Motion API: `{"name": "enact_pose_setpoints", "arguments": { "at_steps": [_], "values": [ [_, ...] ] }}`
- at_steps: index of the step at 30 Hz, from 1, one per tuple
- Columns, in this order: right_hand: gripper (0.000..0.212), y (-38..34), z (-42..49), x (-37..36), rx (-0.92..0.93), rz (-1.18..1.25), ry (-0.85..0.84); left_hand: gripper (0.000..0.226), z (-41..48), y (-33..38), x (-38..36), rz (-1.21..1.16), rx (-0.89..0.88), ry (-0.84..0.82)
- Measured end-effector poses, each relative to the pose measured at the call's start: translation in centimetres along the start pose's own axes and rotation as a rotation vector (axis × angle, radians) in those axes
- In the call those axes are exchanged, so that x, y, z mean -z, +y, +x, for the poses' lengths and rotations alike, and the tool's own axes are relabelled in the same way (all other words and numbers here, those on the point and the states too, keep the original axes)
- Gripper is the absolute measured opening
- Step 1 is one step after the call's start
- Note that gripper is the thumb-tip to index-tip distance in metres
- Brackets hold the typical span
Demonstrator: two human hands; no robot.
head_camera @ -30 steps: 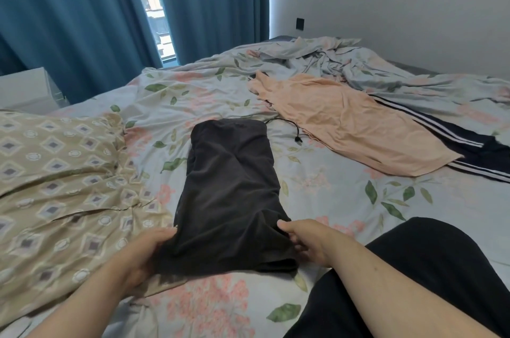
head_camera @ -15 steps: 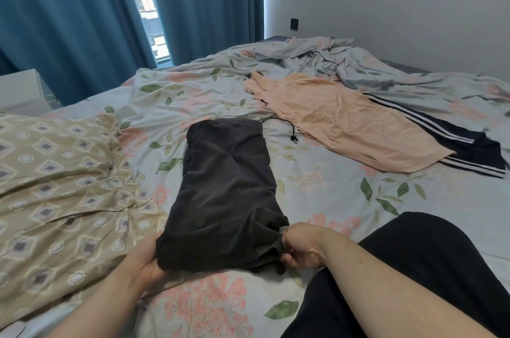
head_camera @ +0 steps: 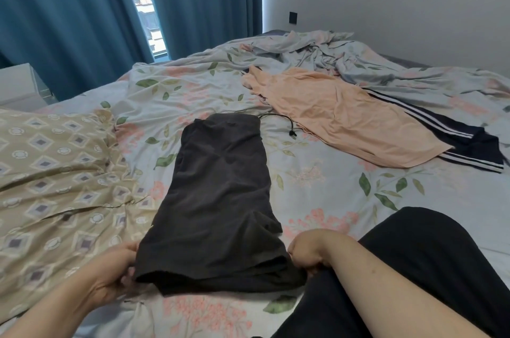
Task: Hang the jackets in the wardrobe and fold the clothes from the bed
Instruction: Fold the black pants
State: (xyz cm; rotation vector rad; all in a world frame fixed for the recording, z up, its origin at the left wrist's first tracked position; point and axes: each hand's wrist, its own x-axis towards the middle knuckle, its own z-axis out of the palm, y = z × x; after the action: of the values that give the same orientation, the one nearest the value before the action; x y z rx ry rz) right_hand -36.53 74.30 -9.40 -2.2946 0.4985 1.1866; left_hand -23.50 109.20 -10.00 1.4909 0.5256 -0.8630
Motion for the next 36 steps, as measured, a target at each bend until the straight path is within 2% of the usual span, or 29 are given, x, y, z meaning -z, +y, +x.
{"name": "enact_pose_setpoints", "arguments": {
  "at_steps": [2, 5, 6, 9, 10, 11, 12, 14, 16, 18, 19, 20, 21, 23, 24, 26, 28, 30, 31, 33, 34, 36],
  "values": [
    [0.016, -0.3, 0.3, -0.3, 0.028, 0.125, 0.046, 0.023, 0.1, -0.8, -0.2, 0.013, -0.040, -0.004],
    [0.013, -0.5, 0.7, -0.5, 0.038, 0.625, 0.006, 0.008, -0.6, -1.6, -1.5, -0.056, -0.066, -0.014],
    [0.021, -0.5, 0.8, -0.5, 0.050, 0.725, -0.022, 0.014, -0.5, -1.7, -1.6, -0.084, -0.071, -0.025],
    [0.040, -0.6, 1.2, -0.8, 0.097, 0.837, -0.074, 0.060, -0.1, -2.1, -1.3, -0.184, -0.032, -0.105],
    [0.045, -0.8, 1.3, -0.9, 0.106, 0.842, -0.047, 0.059, -0.3, -2.0, -1.3, -0.143, -0.052, -0.125],
    [0.048, -1.1, 1.2, -1.0, 0.130, 0.801, 0.022, 0.046, -0.5, -2.0, -1.6, -0.046, -0.107, -0.135],
    [0.049, -1.2, 1.1, -1.1, 0.171, 0.727, 0.120, 0.031, -0.5, -2.2, -2.0, 0.066, -0.179, -0.094],
    [0.045, -1.6, 1.1, -1.6, 0.233, 0.549, 0.260, 0.018, -0.7, -2.3, -2.6, 0.127, -0.241, -0.003],
    [0.028, -1.9, 1.4, -2.1, 0.203, 0.489, 0.160, 0.003, -1.2, -1.8, -2.7, 0.001, -0.125, -0.055],
    [0.024, -1.6, 1.3, -1.9, 0.125, 0.646, -0.058, 0.013, -1.9, -1.3, -2.1, -0.180, 0.099, -0.101],
    [0.024, -1.4, 1.0, -1.6, 0.092, 0.723, -0.169, 0.017, -1.9, -1.2, -1.6, -0.183, 0.152, -0.095],
    [0.022, -1.1, 0.7, -1.3, 0.066, 0.732, -0.230, 0.018, -1.9, -1.5, -1.0, -0.074, 0.154, -0.065],
    [0.020, -0.8, 0.4, -1.1, 0.036, 0.635, -0.233, 0.015, -1.7, -2.1, -0.4, 0.110, 0.091, -0.034],
    [0.027, -0.7, 0.0, -1.0, -0.041, 0.265, -0.162, 0.010, -1.7, -3.2, 0.0, 0.494, -0.040, -0.007],
    [0.036, -0.9, 0.0, -1.1, -0.088, 0.117, -0.154, 0.006, -1.8, -3.8, -0.2, 0.592, -0.058, -0.016],
    [0.048, -1.0, 0.4, -1.6, -0.142, 0.022, -0.178, 0.009, -1.9, -4.6, -0.7, 0.615, -0.068, -0.006],
    [0.065, -0.8, 0.5, -1.7, -0.126, 0.176, -0.129, 0.024, -1.7, -5.1, -0.9, 0.489, -0.127, 0.098],
    [0.082, -0.6, 0.2, -1.4, -0.039, 0.351, 0.015, 0.040, -1.5, -5.4, -0.9, 0.475, -0.252, 0.170],
    [0.072, -0.5, 0.0, -1.2, 0.011, 0.355, 0.111, 0.044, -1.6, -5.6, -1.0, 0.498, -0.289, 0.173],
    [0.035, -0.7, 0.1, -0.9, 0.114, 0.362, 0.266, 0.043, -1.7, -5.9, -0.9, 0.470, -0.305, 0.156],
    [0.032, -0.9, 0.2, -0.9, 0.164, 0.394, 0.307, 0.041, -1.8, -6.0, -0.9, 0.434, -0.305, 0.153],
    [0.023, -1.2, 0.7, -0.9, 0.157, 0.592, 0.236, 0.028, -2.2, -5.7, -1.3, 0.325, -0.276, 0.119]
  ]
}}
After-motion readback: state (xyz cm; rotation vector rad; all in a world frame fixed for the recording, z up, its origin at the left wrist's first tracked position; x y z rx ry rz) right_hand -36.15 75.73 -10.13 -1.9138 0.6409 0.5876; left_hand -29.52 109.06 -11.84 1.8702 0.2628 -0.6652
